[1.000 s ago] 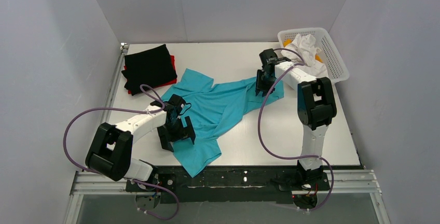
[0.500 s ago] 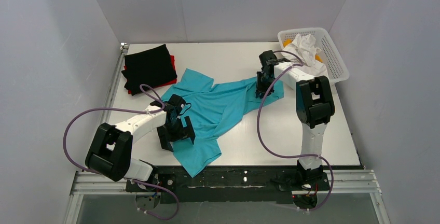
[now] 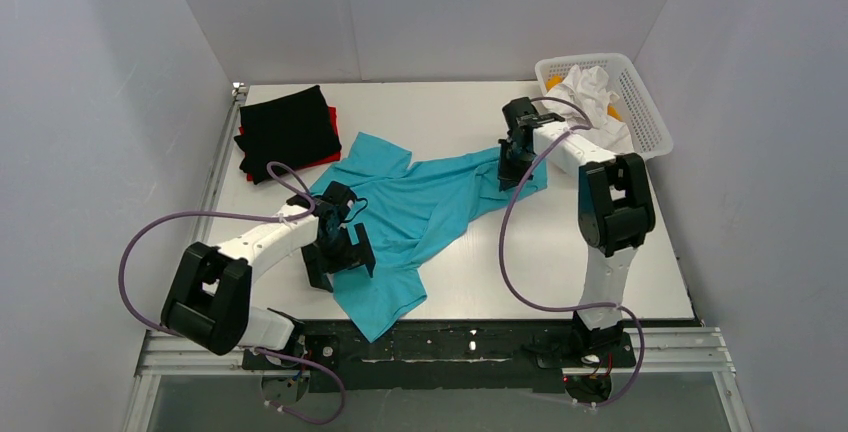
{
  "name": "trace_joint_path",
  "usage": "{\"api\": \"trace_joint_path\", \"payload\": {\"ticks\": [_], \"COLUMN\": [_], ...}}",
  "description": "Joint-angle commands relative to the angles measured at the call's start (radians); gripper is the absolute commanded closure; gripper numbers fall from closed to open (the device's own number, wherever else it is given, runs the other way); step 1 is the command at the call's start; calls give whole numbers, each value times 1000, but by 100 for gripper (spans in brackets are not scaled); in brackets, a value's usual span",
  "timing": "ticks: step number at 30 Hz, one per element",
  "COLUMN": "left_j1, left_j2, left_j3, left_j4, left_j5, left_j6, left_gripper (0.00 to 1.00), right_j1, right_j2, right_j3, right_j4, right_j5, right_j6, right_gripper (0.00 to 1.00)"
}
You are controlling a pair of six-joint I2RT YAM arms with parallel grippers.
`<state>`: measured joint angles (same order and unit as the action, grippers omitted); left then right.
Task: Fold and stack the t-shirts
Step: Flatten out the tshirt
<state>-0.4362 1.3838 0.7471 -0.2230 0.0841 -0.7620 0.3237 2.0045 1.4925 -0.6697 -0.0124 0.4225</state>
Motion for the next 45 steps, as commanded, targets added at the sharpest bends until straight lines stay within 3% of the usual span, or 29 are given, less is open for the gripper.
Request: {"api": "trace_joint_path", "payload": {"ticks": [1,10,15,20,23,25,26,29,32,36,41,45], "left_j1": [-3,-3,-2,-2,-3,-3,-3,-2,-1,-2,-3,-3], "left_j2": [-33,-70,-82,-89,-106,-122,-128,-168,-210,-185,-87,4], "left_j3": [2,-10,-9,21,44,68,82,122,157,222,275,317], "left_j4": [-145,-197,-236,-305,-350,-373,-391,-427,-429,-418,-328,-238], "left_j5": [-32,-60,-66,-70,-110,-99,-92,-53,-2,64,108,96], "left_j6": [-1,-1,3,18,24,39,47,64,88,102,77,65], "left_gripper": [0,1,1,0,0,1,1,1,0,0,0,0], "right_j1": [-1,-17,-86,-127,-127,-127,-127,-123,-117,-115,-116,-111], "right_j2": [-165,-447,-561,-576,-552,-536,-537,-564,-624,-717,-755,-698], "right_j3": [-82,-426,-539,-592,-577,-544,-530,-460,-402,-369,-357,-374], "right_j4": [-153,-388,-513,-595,-706,-763,-769,-772,-712,-546,-449,-211], "right_j5": [121,270,360,405,516,576,583,594,566,375,285,32], "right_j6": [22,99,193,261,354,403,401,389,335,201,146,88], "right_gripper": [99,99,99,99,99,73,66,47,35,28,27,27]}}
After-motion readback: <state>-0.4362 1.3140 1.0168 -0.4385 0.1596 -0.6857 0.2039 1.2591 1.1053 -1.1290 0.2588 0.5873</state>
